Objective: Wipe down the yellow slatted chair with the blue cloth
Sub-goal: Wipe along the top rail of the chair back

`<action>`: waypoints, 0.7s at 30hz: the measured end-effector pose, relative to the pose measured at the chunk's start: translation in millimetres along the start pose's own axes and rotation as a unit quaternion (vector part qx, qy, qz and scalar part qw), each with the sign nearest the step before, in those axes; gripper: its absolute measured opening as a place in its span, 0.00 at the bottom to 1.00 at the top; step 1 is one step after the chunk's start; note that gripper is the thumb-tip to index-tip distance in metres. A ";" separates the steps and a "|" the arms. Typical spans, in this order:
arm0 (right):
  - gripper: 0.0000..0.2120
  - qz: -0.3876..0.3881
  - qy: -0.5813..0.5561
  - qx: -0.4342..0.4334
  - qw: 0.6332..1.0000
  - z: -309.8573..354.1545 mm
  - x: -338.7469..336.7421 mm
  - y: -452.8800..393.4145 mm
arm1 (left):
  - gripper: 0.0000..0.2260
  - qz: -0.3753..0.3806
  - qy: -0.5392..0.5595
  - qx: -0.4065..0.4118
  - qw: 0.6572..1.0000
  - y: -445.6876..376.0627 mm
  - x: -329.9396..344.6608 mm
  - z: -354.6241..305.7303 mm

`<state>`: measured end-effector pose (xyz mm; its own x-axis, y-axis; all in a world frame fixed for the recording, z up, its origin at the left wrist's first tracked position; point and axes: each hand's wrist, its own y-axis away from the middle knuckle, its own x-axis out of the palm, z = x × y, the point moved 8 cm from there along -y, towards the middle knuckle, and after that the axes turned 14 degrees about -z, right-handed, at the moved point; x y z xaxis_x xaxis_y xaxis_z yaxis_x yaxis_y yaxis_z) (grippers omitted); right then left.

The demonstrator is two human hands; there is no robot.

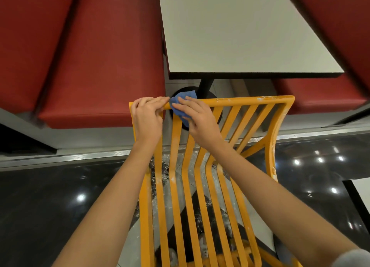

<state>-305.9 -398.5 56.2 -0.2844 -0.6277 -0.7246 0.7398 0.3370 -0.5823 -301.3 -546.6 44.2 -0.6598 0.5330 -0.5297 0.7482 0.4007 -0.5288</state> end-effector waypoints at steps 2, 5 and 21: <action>0.22 -0.008 0.016 0.002 1.000 -18.7 -12.0 0.8 | 0.20 0.003 0.011 -0.008 1.000 0.0 1.4 2.8; 0.19 -0.074 0.051 0.106 0.990 -47.8 -27.7 -9.7 | 0.20 -0.001 0.019 -0.031 0.999 1.0 2.8 5.5; 0.19 -0.119 0.022 0.137 0.983 -41.5 -16.7 -4.1 | 0.21 -0.027 0.019 -0.051 0.998 5.1 3.2 0.5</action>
<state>-329.6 -360.3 55.4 -0.4902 -0.6329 -0.5993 0.7846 -0.0211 -0.6196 -299.7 -543.2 39.4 -0.6976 0.5358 -0.4758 0.7162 0.5027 -0.4841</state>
